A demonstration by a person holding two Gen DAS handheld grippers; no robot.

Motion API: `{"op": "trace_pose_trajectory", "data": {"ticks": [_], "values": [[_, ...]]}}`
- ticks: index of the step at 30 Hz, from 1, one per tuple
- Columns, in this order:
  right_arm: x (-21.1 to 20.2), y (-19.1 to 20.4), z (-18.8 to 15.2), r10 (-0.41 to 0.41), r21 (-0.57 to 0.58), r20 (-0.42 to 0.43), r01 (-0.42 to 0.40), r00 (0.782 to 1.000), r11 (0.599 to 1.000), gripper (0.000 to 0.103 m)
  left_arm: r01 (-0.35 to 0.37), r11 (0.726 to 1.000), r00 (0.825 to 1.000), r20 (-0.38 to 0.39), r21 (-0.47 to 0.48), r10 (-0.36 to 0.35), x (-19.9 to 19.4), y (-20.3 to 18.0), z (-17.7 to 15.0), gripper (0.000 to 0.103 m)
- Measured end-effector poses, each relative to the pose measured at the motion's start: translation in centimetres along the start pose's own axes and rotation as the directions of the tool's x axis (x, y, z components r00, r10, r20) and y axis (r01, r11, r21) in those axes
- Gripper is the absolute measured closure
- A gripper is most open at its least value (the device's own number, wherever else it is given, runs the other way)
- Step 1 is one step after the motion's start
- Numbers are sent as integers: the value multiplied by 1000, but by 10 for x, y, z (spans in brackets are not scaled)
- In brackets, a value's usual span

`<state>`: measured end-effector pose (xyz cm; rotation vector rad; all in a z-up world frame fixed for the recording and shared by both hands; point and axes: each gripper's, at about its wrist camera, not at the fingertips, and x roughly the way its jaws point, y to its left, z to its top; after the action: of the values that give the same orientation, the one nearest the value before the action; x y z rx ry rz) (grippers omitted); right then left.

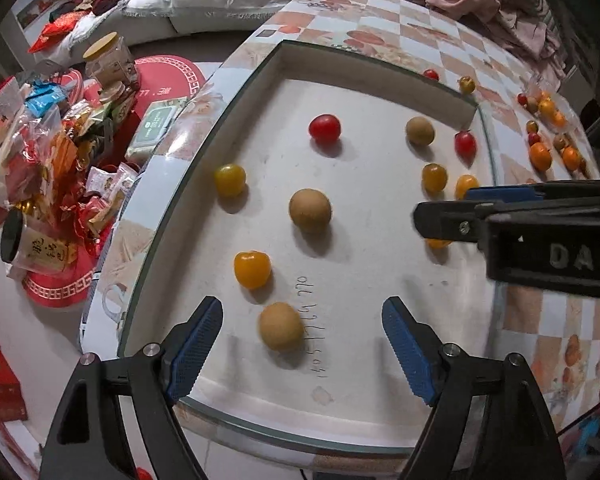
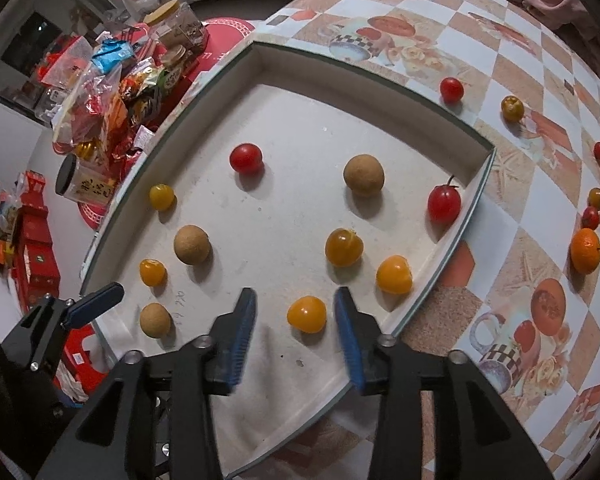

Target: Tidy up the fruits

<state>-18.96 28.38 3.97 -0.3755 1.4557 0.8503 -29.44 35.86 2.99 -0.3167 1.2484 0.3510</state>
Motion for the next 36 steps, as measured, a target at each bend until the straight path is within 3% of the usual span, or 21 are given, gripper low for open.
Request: {"op": "trace_pose_trajectory", "data": {"ticks": [1, 4, 7, 11, 14, 18, 19, 20, 36], "values": [[-4, 1, 0, 2, -2, 6, -2, 1000, 1000, 33, 1, 1000, 1000, -3, 2, -1, -1, 0, 0, 20], [-13, 3, 0, -2, -7, 24, 2, 1000, 1000, 31, -14, 1000, 1000, -16, 15, 14, -3, -3, 2, 20], [-19, 3, 0, -23, 0, 15, 23, 1000, 1000, 23, -18, 1000, 999, -51, 15, 19, 0, -5, 4, 16], [-24, 0, -1, -50, 12, 7, 50, 999, 999, 19, -33, 999, 998, -57, 6, 33, -1, -3, 6, 16], [-25, -4, -1, -81, 24, 3, 80, 997, 996, 18, -48, 999, 996, -69, 12, 48, 0, -3, 8, 0], [-26, -12, -3, -105, 46, 3, 105, 994, 993, 16, -64, 998, 996, -55, 26, 66, -4, -4, 11, 0], [-27, -15, -4, -108, 51, 4, 108, 994, 993, 12, -63, 998, 996, -58, 25, 64, -4, -5, 11, 0], [-27, -15, -4, -111, 54, 4, 111, 994, 992, 0, -62, 998, 996, -59, 23, 63, -5, -4, 12, 1], [-28, -25, -7, -132, 90, -10, 133, 991, 987, 0, -66, 997, 993, -91, 29, 69, -4, -7, 21, 1]]}}
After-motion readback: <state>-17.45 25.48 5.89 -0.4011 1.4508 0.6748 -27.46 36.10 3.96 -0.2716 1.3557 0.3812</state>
